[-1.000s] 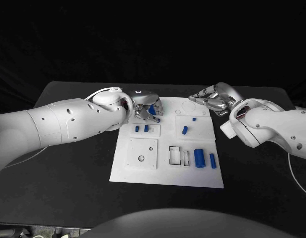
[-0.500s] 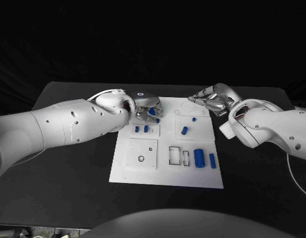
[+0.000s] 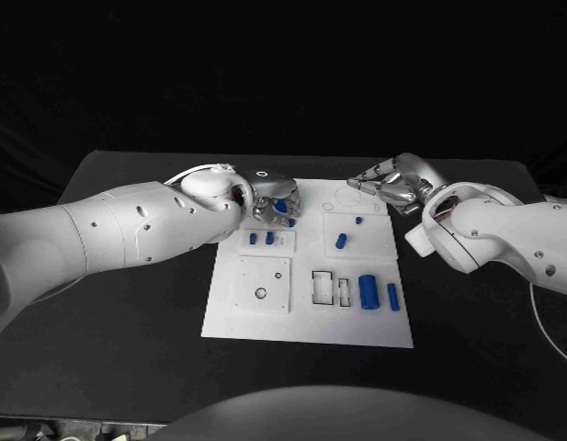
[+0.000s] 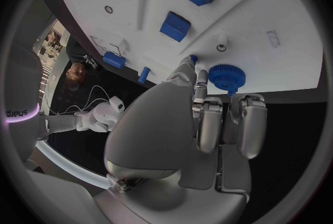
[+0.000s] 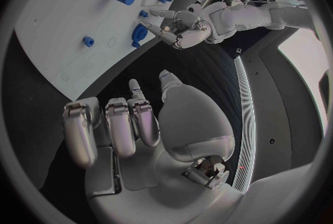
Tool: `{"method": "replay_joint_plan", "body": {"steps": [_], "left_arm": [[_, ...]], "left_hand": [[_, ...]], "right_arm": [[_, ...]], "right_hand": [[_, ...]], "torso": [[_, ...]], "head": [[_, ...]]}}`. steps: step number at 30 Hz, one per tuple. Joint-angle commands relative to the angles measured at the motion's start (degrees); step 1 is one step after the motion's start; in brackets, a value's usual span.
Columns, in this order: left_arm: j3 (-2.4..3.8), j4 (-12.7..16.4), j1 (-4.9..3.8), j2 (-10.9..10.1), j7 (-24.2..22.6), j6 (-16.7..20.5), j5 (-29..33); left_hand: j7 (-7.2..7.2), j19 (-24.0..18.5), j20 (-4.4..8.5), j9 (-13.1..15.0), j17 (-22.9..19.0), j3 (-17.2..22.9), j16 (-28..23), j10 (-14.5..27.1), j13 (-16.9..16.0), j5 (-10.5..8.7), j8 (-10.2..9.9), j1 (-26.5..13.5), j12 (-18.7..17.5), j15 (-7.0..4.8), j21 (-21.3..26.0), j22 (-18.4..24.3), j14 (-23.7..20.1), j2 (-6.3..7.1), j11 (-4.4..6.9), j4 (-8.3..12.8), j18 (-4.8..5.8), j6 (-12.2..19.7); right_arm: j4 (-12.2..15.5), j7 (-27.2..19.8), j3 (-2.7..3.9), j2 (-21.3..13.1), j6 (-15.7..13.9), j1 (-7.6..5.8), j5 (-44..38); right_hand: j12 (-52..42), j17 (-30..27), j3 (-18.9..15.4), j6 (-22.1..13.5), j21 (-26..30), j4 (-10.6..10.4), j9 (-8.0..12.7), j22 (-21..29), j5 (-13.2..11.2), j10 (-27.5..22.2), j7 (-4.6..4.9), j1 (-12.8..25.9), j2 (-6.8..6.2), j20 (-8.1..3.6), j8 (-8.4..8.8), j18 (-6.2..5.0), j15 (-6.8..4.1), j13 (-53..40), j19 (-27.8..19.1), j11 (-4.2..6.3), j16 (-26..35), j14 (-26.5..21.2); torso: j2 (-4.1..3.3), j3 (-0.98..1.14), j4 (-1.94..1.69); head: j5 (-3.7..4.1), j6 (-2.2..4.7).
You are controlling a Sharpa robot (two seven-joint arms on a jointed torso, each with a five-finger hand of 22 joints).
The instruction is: Assemble the parts on the task board
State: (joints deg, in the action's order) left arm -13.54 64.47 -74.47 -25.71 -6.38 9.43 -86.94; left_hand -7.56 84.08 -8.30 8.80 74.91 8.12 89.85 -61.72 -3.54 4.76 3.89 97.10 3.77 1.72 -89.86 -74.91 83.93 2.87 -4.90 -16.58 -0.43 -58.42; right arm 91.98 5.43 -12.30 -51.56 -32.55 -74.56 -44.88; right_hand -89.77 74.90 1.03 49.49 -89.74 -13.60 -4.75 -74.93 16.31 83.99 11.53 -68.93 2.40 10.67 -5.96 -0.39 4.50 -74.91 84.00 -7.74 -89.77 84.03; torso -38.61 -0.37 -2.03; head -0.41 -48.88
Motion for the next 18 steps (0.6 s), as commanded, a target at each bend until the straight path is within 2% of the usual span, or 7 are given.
{"method": "replay_joint_plan", "body": {"steps": [1, 18], "left_arm": [[0.04, -0.26, 0.01, 0.42, 0.45, -1.54, -0.84], [0.04, -0.97, 0.03, 1.36, 0.19, -2.83, -1.4]], "left_hand": [[-0.07, 5.92, 0.09, -0.08, 15.09, 0.53, 0.15, 0.47, 0.08, -0.3, -0.19, 0.74, -0.2, 0.2, -0.14, -15.09, 6.07, 0.07, -0.14, -0.05, 0.43, 0.44], [0.22, 5.92, 0.11, -0.32, 15.09, 1.77, 0.15, -0.1, 0.05, -0.33, 0.11, 1.19, -0.01, 0.03, -0.14, -15.09, 6.07, 0.17, 0.17, -0.03, 0.43, -0.24]], "right_arm": [[0.06, 0.22, 0.0, 0.04, 0.79, 0.03, -0.26], [0.11, 0.39, 0.0, 0.14, 1.0, 0.03, -0.27]], "right_hand": [[-0.23, 15.1, -0.3, 0.35, -0.26, 0.13, -0.07, -15.07, 0.05, 6.01, 0.23, -0.34, 0.03, 0.13, -0.32, 0.39, 0.0, -15.09, 6.0, 0.07, -0.23, 5.97], [-0.23, 15.1, -0.3, 0.35, -0.26, 0.13, -0.07, -15.07, 0.05, 6.01, 0.23, -0.34, 0.03, 0.13, -0.32, 0.39, 0.0, -15.09, 6.0, 0.07, -0.23, 5.97]], "torso": [[0.04, 0.0, -0.03], [0.02, -0.02, -0.03]], "head": [[0.06, -0.05], [0.11, -0.14]]}}
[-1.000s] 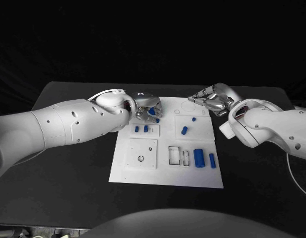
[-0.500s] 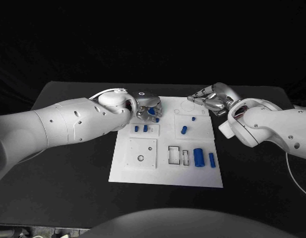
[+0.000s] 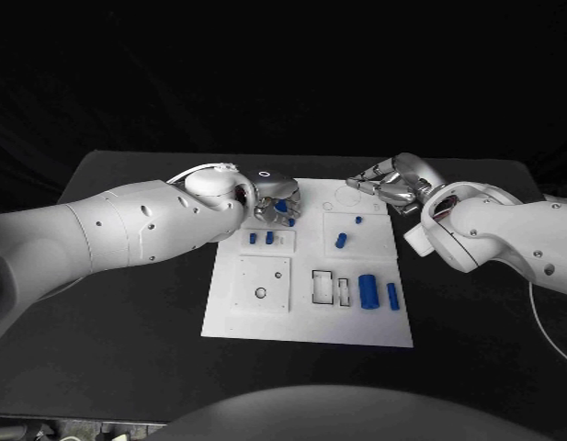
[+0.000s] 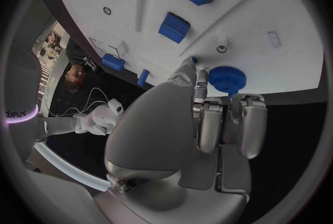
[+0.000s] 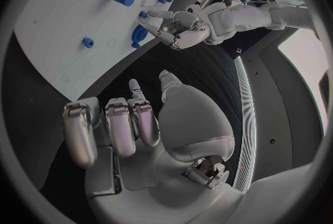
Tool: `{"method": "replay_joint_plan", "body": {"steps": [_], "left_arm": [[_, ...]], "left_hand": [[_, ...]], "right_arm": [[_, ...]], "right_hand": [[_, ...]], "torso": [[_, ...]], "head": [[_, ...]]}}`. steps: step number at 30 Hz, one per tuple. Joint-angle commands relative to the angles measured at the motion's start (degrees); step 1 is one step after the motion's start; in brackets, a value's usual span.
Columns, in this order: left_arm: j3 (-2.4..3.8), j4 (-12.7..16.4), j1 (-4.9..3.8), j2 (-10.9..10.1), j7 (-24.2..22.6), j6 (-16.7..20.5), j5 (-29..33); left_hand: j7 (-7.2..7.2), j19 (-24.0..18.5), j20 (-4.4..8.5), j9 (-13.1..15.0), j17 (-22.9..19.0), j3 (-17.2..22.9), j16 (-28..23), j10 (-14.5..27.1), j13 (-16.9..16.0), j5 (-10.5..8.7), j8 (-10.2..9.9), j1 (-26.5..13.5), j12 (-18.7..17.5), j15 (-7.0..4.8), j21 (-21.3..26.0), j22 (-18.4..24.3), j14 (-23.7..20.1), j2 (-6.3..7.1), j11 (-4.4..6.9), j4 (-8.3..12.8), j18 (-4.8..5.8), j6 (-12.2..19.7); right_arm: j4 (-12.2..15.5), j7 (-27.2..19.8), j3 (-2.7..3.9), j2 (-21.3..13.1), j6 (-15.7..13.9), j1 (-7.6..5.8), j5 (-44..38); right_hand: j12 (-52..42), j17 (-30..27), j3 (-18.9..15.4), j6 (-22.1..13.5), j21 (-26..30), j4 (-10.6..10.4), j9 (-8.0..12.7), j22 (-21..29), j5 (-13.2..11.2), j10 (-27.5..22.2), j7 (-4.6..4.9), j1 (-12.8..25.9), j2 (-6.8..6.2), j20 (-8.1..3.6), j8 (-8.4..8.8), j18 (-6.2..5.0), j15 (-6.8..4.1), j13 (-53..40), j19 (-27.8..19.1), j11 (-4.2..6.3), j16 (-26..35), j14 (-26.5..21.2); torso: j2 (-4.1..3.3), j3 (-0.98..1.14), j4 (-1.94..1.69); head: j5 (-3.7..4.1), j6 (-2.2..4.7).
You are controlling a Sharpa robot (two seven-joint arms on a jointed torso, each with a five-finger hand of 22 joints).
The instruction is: Assemble the parts on the task board
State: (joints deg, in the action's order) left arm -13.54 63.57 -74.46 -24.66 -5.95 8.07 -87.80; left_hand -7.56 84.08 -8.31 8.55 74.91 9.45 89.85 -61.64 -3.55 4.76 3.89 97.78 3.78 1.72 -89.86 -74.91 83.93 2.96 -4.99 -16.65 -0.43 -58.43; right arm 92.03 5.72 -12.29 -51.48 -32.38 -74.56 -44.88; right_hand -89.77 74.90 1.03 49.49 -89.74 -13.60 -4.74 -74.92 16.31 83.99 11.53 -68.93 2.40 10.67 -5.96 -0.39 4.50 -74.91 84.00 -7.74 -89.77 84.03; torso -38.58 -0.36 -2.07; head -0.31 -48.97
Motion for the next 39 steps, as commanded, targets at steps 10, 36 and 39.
{"method": "replay_joint_plan", "body": {"steps": [10, 36, 39], "left_arm": [[0.04, -0.4, 0.02, 0.73, -0.38, -2.36, -0.71], [0.04, -0.88, 0.04, 1.09, -0.2, -3.91, -2.3], [0.04, -0.96, 0.04, 1.14, -0.23, -4.18, -2.33]], "left_hand": [[0.49, 5.92, 0.14, -0.17, 15.09, 1.09, 0.15, -0.6, 0.05, -0.35, 0.24, 0.74, 0.04, -0.2, -0.14, -15.09, 6.07, 0.26, 0.52, 0.06, 0.43, -0.7], [0.69, 5.92, 0.22, -0.38, 15.09, 2.72, 0.15, -1.56, 0.04, -0.33, 0.46, 1.27, 0.06, -0.44, -0.14, -15.09, 6.07, 0.59, 0.82, 0.07, 0.43, -1.71], [0.82, 5.92, 0.25, -0.35, 15.09, 3.17, 0.15, -2.19, 0.01, -0.36, 0.7, 1.14, 0.19, -0.6, -0.14, -15.09, 6.07, 0.58, 1.03, 0.05, 0.43, -2.4]], "right_arm": [[0.07, 0.27, -0.01, 0.12, 1.11, 0.03, -0.27], [0.24, 0.49, -0.01, 0.14, 1.49, 0.03, -0.25], [0.24, 0.5, -0.01, 0.14, 1.47, 0.03, -0.24]], "right_hand": [[-0.23, 15.1, -0.36, 0.35, -0.26, 0.11, -0.08, -15.08, 0.04, 6.01, 0.23, -0.33, 0.03, 0.13, -0.33, 0.39, 0.01, -15.09, 6.0, 0.06, -0.23, 5.97], [-0.23, 15.1, -0.41, 0.35, -0.26, 0.07, -0.07, -15.08, 0.03, 6.01, 0.24, -0.31, 0.01, 0.13, -0.34, 0.39, 0.01, -15.09, 6.0, 0.06, -0.23, 5.97], [-0.23, 15.1, -0.49, 0.35, -0.26, 0.03, -0.08, -15.08, 0.01, 6.01, 0.24, -0.26, -0.01, 0.13, -0.35, 0.39, 0.02, -15.09, 6.0, 0.06, -0.23, 5.97]], "torso": [[-0.01, 0.01, -0.01], [-0.02, -0.02, -0.01], [-0.03, -0.01, 0.0]], "head": [[0.1, -0.08], [0.03, -0.19], [0.01, -0.2]]}}
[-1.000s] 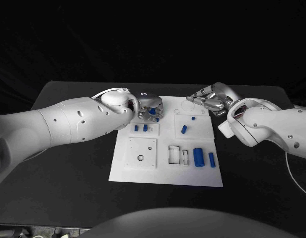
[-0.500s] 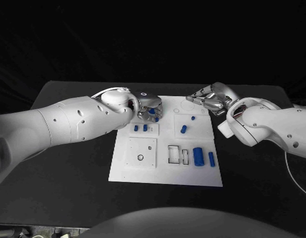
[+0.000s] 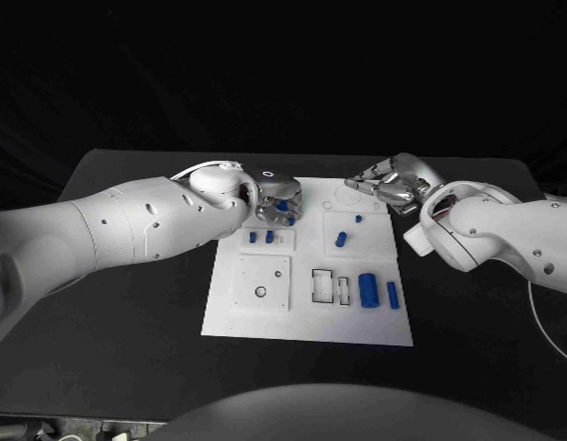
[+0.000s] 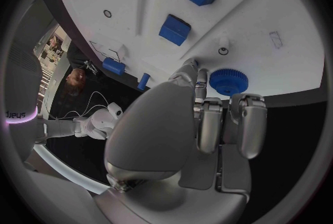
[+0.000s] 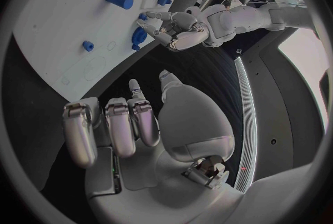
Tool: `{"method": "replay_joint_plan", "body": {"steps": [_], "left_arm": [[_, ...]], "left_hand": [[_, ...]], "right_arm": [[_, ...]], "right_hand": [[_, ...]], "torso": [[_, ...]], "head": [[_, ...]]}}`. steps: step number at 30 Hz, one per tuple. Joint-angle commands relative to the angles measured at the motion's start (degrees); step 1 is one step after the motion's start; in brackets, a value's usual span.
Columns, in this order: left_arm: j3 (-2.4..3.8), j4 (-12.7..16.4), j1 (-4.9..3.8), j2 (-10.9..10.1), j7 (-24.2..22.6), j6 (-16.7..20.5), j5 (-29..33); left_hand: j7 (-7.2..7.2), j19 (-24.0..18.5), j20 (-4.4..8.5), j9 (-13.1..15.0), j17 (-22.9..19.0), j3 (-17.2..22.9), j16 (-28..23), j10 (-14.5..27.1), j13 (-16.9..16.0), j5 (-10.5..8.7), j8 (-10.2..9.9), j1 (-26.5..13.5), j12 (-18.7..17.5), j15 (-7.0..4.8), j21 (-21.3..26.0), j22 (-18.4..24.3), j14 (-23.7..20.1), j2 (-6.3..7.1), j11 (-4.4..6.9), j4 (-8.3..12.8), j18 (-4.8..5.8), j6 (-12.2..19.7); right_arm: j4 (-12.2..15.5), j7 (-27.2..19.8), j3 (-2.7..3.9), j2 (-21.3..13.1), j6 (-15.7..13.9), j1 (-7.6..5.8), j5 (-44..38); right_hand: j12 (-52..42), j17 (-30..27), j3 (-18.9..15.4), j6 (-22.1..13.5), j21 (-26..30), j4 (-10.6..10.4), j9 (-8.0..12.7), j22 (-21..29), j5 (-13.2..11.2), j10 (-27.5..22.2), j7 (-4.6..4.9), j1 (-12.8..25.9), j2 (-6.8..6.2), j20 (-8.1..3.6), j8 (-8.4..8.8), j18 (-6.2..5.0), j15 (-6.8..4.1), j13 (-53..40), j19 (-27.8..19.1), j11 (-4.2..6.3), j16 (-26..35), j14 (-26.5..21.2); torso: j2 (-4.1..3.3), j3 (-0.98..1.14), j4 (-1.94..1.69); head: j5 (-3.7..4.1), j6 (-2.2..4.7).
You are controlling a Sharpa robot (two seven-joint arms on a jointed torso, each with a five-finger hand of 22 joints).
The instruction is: Assemble the parts on the task board
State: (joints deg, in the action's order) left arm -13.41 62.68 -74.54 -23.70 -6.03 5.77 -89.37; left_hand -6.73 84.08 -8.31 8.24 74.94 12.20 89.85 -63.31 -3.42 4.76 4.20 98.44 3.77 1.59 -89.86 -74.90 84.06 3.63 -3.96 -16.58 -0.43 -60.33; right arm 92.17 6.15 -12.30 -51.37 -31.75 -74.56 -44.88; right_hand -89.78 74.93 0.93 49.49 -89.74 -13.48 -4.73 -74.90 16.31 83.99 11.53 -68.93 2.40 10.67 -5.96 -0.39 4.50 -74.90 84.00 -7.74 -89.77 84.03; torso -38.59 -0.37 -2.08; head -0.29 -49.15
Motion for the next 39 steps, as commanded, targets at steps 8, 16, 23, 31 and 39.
{"method": "replay_joint_plan", "body": {"steps": [8, 16, 23, 31, 39], "left_arm": [[-0.09, -0.13, 0.14, 0.16, -0.42, -2.2, -0.8], [-0.09, -0.06, 0.14, 0.09, -0.97, -1.7, -1.02], [-0.09, -0.02, 0.15, -0.08, -2.4, 1.04, -1.11], [-0.09, 0.19, 0.15, -0.51, -3.89, 3.23, -1.14], [0.1, 1.72, -0.19, -2.13, -4.35, 6.57, -1.11]], "left_hand": [[0.24, 5.92, 0.32, 0.19, 15.06, 1.62, 0.15, -3.22, -0.16, -0.42, 1.27, 0.14, 0.6, -0.88, -0.14, -15.1, 5.94, -0.08, 0.41, 0.11, 0.43, -2.97], [0.2, 5.92, 0.37, 0.45, 15.06, 2.38, 0.15, -5.53, -0.18, -0.45, 1.97, 0.15, 0.86, -0.99, -0.14, -15.1, 5.94, -0.1, 0.53, 0.28, 0.43, -4.96], [0.09, 5.92, 0.39, 0.54, 15.06, 2.76, 0.15, -6.37, -0.16, -0.43, 2.14, 0.13, 0.8, -0.95, -0.14, -15.1, 5.94, -0.18, 0.47, 0.28, 0.43, -5.61], [0.08, 5.92, 0.4, 0.6, 15.06, 2.91, 0.15, -6.85, -0.15, -0.46, 2.23, 0.01, 0.77, -0.91, -0.14, -15.1, 5.94, -0.16, 0.4, 0.21, 0.43, -5.94], [0.04, 5.92, 0.42, 0.59, 15.06, 2.92, 0.15, -6.92, -0.08, -0.49, 2.12, -0.68, 0.43, -0.81, -0.14, -15.1, 5.94, -0.07, 0.26, -0.06, 0.43, -5.96]], "right_arm": [[0.1, 0.08, 0.0, 0.06, 0.82, 0.03, -0.25], [0.16, 0.09, 0.0, 0.06, 0.76, 0.03, -0.25], [0.18, 0.07, 0.0, -0.02, 0.7, 0.03, -0.26], [0.16, 0.11, 0.0, -0.1, 0.77, 0.03, -0.27], [0.05, 0.2, 0.0, -0.16, 0.86, 0.04, -0.28]], "right_hand": [[-0.22, 15.07, -0.39, 0.35, -0.26, -0.08, -0.09, -15.1, 0.01, 6.01, 0.24, -0.27, 0.0, 0.13, -0.35, 0.39, 0.02, -15.1, 6.0, 0.06, -0.23, 5.97], [-0.22, 15.07, -0.39, 0.35, -0.26, -0.08, -0.09, -15.1, 0.01, 6.01, 0.24, -0.27, 0.0, 0.13, -0.35, 0.39, 0.02, -15.1, 6.0, 0.06, -0.23, 5.97], [-0.22, 15.07, -0.39, 0.35, -0.26, -0.08, -0.09, -15.1, 0.01, 6.01, 0.24, -0.27, 0.0, 0.13, -0.35, 0.39, 0.02, -15.1, 6.0, 0.06, -0.23, 5.97], [-0.22, 15.07, -0.39, 0.35, -0.26, -0.08, -0.09, -15.1, 0.01, 6.01, 0.24, -0.27, 0.0, 0.13, -0.35, 0.39, 0.02, -15.1, 6.0, 0.06, -0.23, 5.97], [-0.22, 15.07, -0.39, 0.35, -0.26, -0.08, -0.09, -15.1, 0.01, 6.01, 0.24, -0.27, 0.0, 0.13, -0.35, 0.39, 0.02, -15.1, 6.0, 0.06, -0.23, 5.97]], "torso": [[-0.01, 0.0, 0.0], [-0.02, 0.0, 0.01], [-0.01, -0.02, 0.02], [-0.02, -0.02, 0.0], [0.04, 0.0, -0.06]], "head": [[0.01, -0.05], [0.06, -0.12], [0.06, -0.01], [0.21, 0.0], [0.34, -0.11]]}}
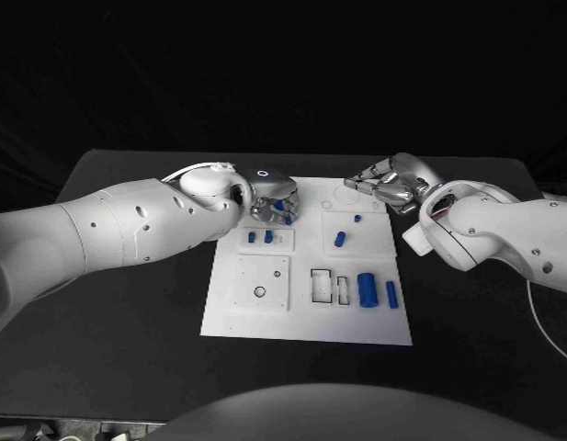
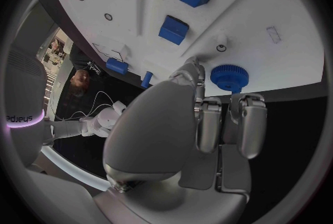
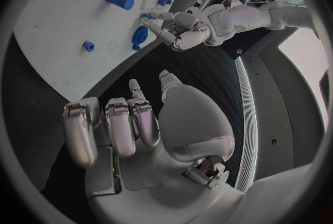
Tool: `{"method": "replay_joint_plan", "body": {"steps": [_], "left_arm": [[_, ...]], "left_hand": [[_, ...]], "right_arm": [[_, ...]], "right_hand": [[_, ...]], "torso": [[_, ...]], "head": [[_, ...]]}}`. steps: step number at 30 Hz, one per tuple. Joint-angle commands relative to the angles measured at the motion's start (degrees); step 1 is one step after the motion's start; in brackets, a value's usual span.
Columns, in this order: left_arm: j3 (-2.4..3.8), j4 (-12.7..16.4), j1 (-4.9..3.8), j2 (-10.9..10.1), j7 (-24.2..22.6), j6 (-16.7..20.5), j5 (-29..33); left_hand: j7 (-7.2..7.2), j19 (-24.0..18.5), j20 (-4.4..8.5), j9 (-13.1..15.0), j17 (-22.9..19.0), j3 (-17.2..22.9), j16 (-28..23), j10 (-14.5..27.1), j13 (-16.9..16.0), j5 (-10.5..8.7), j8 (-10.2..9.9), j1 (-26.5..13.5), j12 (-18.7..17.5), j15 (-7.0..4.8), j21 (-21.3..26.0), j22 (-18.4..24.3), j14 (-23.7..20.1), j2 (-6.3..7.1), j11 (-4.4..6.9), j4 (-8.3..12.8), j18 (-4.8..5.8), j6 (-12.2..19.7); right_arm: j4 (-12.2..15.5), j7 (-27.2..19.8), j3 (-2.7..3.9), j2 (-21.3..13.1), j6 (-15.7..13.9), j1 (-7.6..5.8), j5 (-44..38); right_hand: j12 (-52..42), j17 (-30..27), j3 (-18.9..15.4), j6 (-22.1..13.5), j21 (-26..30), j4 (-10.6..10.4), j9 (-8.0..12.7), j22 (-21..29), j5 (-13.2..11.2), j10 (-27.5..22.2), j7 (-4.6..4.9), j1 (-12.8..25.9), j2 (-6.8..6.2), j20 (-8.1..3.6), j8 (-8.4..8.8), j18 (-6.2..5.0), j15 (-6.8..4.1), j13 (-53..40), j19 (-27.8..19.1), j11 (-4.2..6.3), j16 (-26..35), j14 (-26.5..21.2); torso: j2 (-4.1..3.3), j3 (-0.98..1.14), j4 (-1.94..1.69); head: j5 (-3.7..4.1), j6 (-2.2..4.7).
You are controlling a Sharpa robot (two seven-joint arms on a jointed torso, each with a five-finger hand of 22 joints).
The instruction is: Assemble the parts on the task board
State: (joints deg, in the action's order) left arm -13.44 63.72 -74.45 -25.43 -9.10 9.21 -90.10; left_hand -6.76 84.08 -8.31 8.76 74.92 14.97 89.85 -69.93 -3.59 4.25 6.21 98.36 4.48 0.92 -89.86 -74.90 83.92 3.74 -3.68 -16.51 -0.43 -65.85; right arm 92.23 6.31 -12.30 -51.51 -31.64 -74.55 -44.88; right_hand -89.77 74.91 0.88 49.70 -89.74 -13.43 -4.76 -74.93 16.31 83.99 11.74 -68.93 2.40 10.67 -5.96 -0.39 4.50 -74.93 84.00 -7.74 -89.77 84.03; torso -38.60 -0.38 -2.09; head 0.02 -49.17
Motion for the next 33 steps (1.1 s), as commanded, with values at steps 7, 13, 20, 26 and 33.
{"method": "replay_joint_plan", "body": {"steps": [7, 13, 20, 26, 33], "left_arm": [[0.34, 3.37, -2.04, -2.91, -0.88, 4.53, -0.15], [0.37, 5.56, -3.64, -5.16, -0.68, 4.17, 0.4], [0.29, 6.91, -4.25, -7.05, -0.37, 2.16, 0.56], [0.25, 8.16, -4.36, -8.7, 0.05, 0.86, 0.67], [0.1, 8.6, -4.36, -9.65, 0.43, -0.76, 0.85]], "left_hand": [[0.09, 5.92, 0.42, 0.07, 15.08, 0.16, 0.15, -0.29, 0.11, 0.0, 0.06, -0.91, -0.43, -0.12, -0.14, -15.1, 6.08, -0.15, -0.02, -0.17, 0.43, -0.45], [0.12, 5.92, 0.42, 0.07, 15.08, 0.18, 0.15, -0.31, 0.11, 0.0, 0.05, -1.07, -0.49, -0.12, -0.14, -15.1, 6.08, -0.16, 0.01, -0.19, 0.43, -0.49], [0.16, 5.92, 0.43, 0.06, 15.08, 0.23, 0.15, -0.28, 0.12, 0.01, 0.01, -1.22, -0.58, -0.13, -0.14, -15.1, 6.08, -0.22, 0.04, -0.22, 0.43, -0.47], [0.2, 5.92, 0.43, 0.04, 15.08, 0.3, 0.15, -0.21, 0.13, 0.02, -0.06, -1.35, -0.68, -0.15, -0.14, -15.1, 6.08, -0.25, 0.07, -0.21, 0.43, -0.41], [0.25, 5.92, 0.43, 0.01, 15.08, 0.4, 0.15, -0.13, 0.14, 0.03, -0.13, -1.46, -0.78, -0.18, -0.14, -15.1, 6.08, -0.3, 0.11, -0.2, 0.43, -0.33]], "right_arm": [[-0.1, 0.15, 0.0, -0.07, 0.85, 0.04, -0.29], [-0.18, 0.24, 0.0, -0.09, 0.92, 0.05, -0.29], [-0.21, 0.32, 0.0, -0.08, 0.97, 0.08, -0.28], [-0.22, 0.31, 0.0, -0.05, 0.99, 0.11, -0.28], [-0.15, 0.3, 0.0, -0.1, 0.99, 0.16, -0.28]], "right_hand": [[-0.23, 15.09, -0.46, 0.18, -0.26, -0.23, -0.07, -15.07, 0.05, 6.01, 0.03, -0.21, 0.02, 0.13, -0.39, 0.39, 0.02, -15.07, 6.0, 0.06, -0.23, 5.97], [-0.23, 15.09, -0.46, 0.18, -0.26, -0.23, -0.07, -15.07, 0.05, 6.01, 0.03, -0.21, 0.02, 0.13, -0.39, 0.39, 0.02, -15.07, 6.0, 0.06, -0.23, 5.97], [-0.23, 15.09, -0.46, 0.18, -0.26, -0.23, -0.07, -15.07, 0.05, 6.01, 0.03, -0.21, 0.02, 0.13, -0.39, 0.39, 0.02, -15.07, 6.0, 0.06, -0.23, 5.97], [-0.23, 15.09, -0.46, 0.18, -0.26, -0.23, -0.07, -15.07, 0.05, 6.01, 0.03, -0.21, 0.02, 0.13, -0.39, 0.39, 0.02, -15.07, 6.0, 0.06, -0.23, 5.97], [-0.23, 15.09, -0.46, 0.18, -0.26, -0.23, -0.07, -15.07, 0.05, 6.01, 0.03, -0.21, 0.02, 0.13, -0.39, 0.39, 0.02, -15.07, 6.0, 0.06, -0.23, 5.97]], "torso": [[0.03, 0.07, -0.01], [0.03, 0.04, -0.05], [0.05, -0.01, -0.04], [0.03, -0.01, -0.01], [-0.05, 0.01, 0.03]], "head": [[-0.13, -0.12], [-0.2, -0.21], [-0.27, -0.27], [-0.45, -0.32], [-0.64, -0.33]]}}
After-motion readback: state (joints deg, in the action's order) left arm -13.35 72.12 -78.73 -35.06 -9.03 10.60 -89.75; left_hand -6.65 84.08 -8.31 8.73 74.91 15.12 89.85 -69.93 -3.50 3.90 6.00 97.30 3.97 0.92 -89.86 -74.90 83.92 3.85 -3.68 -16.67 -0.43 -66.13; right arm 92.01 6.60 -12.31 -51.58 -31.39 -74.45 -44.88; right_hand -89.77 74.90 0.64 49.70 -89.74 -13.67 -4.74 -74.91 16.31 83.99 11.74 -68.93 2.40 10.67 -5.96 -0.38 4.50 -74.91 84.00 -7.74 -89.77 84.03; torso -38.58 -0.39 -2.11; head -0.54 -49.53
